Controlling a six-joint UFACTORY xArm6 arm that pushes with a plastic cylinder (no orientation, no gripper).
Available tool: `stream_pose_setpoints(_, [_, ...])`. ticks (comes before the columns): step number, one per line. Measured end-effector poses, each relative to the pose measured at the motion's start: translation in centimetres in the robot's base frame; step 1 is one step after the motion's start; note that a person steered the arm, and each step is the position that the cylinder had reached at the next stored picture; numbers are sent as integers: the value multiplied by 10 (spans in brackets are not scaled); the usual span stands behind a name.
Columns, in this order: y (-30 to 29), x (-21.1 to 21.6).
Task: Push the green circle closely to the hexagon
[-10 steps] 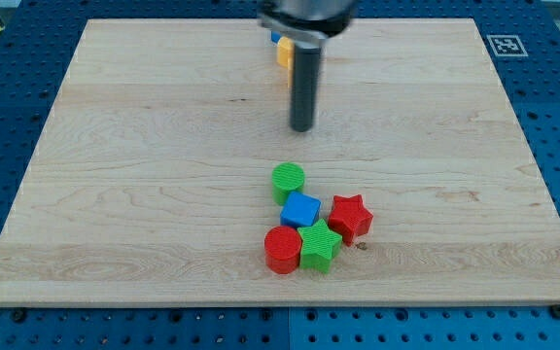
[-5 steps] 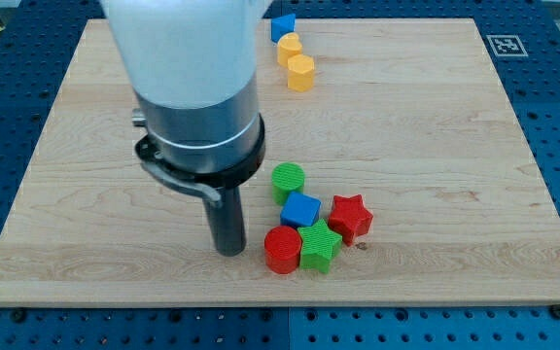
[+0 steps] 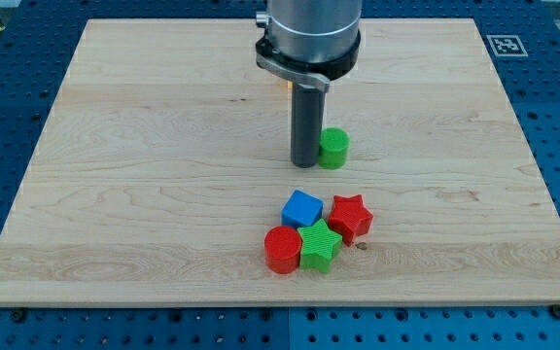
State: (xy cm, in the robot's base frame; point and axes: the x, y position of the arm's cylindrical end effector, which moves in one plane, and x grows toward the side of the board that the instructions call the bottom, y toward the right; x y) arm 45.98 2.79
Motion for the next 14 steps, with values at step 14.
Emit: stream_pose_setpoints(14, [32, -45])
